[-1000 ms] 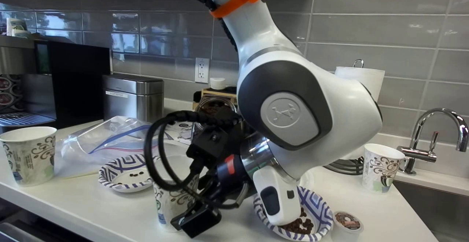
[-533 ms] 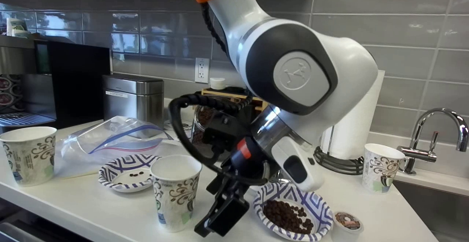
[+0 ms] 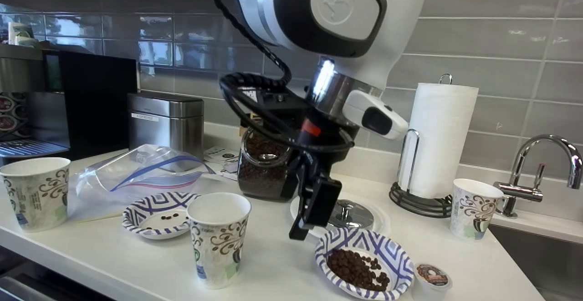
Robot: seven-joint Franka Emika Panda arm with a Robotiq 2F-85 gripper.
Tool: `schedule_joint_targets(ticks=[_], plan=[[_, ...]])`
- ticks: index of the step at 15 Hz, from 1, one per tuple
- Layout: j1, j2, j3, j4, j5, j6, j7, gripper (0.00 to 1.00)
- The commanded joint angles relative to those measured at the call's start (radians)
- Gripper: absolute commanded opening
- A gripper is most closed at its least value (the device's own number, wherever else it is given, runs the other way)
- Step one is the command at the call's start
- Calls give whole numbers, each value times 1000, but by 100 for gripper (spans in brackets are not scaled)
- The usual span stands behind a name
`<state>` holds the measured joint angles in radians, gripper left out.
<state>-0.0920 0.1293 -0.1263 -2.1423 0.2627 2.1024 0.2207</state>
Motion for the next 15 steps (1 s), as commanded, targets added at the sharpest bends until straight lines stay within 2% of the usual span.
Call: schedule_joint_targets(ticks=[1, 9, 15], plan=[[8, -192, 25, -137, -33, 53, -111, 100], [45, -511, 49, -299, -42, 45, -398, 100], [124, -622, 44, -322, -56, 37, -610, 100]])
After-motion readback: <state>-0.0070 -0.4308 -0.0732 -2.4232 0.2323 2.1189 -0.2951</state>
